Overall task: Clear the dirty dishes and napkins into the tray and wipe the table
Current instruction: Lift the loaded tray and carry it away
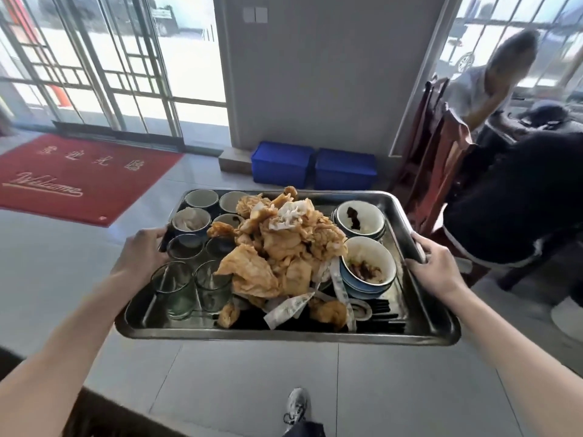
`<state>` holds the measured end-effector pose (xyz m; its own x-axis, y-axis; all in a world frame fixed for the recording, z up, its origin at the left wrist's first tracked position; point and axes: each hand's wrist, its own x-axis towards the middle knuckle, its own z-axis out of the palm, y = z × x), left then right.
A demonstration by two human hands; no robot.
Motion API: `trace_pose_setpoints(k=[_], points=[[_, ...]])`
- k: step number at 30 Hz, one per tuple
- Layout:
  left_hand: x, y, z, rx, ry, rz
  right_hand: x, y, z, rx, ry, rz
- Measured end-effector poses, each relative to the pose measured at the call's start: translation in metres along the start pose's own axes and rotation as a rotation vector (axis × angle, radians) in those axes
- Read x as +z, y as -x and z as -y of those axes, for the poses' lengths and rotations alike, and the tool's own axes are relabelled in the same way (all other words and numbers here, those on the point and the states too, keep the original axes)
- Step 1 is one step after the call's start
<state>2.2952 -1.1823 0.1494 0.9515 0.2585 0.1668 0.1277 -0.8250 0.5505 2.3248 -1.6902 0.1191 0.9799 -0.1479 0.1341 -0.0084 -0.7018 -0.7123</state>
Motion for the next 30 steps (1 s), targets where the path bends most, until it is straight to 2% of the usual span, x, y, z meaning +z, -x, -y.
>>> trace_pose_setpoints(k=[12,18,26,30], points=[[0.056,-0.283,0.004,-0.028,-0.018,-0.052,0.088,-0.303,0.047,-0.055,-0.010,0.036],[0.079,-0.431,0.027,-0.031,0.025,-0.063,0.159,-0.436,0.069,-0.086,-0.018,0.028],[0.102,-0.637,0.041,0.084,0.006,-0.022,0.242,-0.599,0.106,-0.058,-0.066,-0.010],[0.123,-0.730,0.040,0.044,0.012,0.004,0.272,-0.676,0.111,-0.041,-0.057,-0.023]])
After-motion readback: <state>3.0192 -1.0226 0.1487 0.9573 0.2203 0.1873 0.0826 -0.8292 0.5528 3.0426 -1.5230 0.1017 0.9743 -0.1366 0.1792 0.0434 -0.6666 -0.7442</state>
